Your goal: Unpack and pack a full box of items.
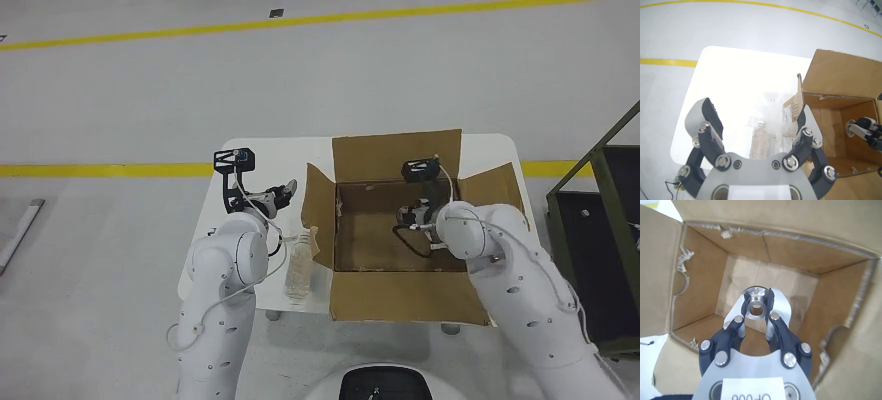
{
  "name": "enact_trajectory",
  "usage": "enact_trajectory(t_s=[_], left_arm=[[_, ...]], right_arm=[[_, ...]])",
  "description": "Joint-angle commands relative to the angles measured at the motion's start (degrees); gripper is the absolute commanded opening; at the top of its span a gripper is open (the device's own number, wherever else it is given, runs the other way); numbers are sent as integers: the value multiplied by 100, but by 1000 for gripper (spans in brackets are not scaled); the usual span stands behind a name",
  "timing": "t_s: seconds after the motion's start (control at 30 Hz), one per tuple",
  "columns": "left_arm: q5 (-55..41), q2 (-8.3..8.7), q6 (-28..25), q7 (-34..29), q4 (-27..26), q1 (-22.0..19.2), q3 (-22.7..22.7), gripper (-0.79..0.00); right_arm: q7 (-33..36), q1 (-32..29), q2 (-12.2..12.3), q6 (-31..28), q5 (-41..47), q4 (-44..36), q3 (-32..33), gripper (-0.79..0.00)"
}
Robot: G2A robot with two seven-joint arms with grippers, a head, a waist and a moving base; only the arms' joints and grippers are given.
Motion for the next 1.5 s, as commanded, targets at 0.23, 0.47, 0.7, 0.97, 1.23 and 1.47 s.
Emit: enact_trajectory(t_s=[0.23,0.47,0.7,0.97,1.23,1.47], left_arm=[[0,0,0,0,0,0,0,0],[0,0,0,0,0,0,0,0],[0,0,0,0,0,0,0,0],[0,0,0,0,0,0,0,0],[0,0,0,0,0,0,0,0],[0,0,0,0,0,0,0,0]], right_arm=[[53,-917,196,49,-296,-1651,1398,-785],[-15,-1377,282,299,-143,-2039,2517,-785],[9,-1707,346,525,18,-1784,3347,-785],[175,-1857,417,444,-159,-688,3460,-785],[472,-1555,479,189,-651,427,3026,-785],[650,-1475,501,141,-875,734,2737,-785]])
